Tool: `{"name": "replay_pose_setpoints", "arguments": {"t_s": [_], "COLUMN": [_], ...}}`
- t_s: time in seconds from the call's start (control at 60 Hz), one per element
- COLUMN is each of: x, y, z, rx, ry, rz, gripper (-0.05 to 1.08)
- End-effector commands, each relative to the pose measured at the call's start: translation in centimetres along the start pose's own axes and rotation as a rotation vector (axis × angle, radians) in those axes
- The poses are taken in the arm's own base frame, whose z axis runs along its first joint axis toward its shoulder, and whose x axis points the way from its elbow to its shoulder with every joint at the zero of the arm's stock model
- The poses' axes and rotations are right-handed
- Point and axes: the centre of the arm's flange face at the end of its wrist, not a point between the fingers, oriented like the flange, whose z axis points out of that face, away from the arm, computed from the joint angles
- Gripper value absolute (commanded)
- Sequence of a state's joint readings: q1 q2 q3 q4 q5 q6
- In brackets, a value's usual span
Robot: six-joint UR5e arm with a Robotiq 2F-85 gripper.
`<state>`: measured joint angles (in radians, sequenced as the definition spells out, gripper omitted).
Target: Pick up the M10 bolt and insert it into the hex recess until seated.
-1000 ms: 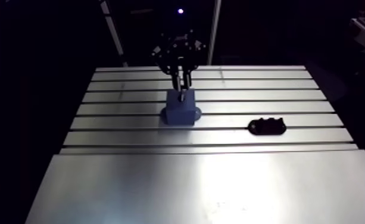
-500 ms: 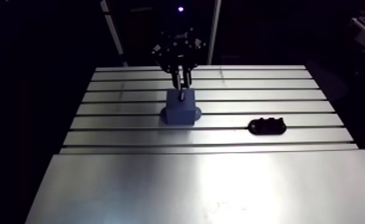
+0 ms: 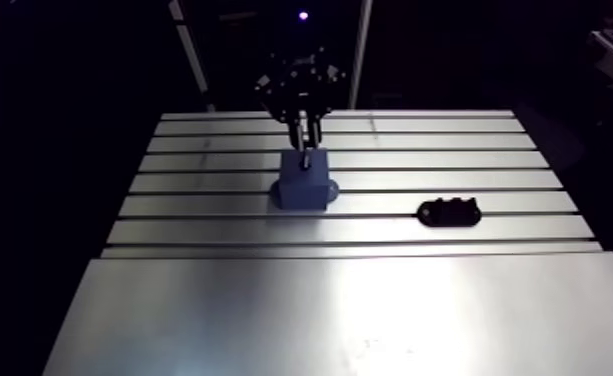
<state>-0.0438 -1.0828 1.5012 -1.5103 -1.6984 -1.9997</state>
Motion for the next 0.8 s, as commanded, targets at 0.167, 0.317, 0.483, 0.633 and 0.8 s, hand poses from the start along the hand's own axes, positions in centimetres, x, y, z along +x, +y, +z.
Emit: {"name": "replay_pose_setpoints", "arguments": {"t_s": [0.167, 0.317, 0.483, 0.633, 0.8], "x": [-0.03, 0.07, 0.09, 0.15, 0.16], "y": [-0.27, -0.23, -0.32, -0.33, -0.32], "z": [0.04, 0.06, 0.15, 0.29, 0.23], "rx": [-0.002, -0.002, -0.001, -0.001, -0.001], "ry": [-0.002, -0.002, -0.004, -0.005, -0.004], "rz": [-0.003, -0.004, -0.005, -0.006, -0.005], "gripper": [0.99, 0.99, 0.99, 0.99, 0.99]}}
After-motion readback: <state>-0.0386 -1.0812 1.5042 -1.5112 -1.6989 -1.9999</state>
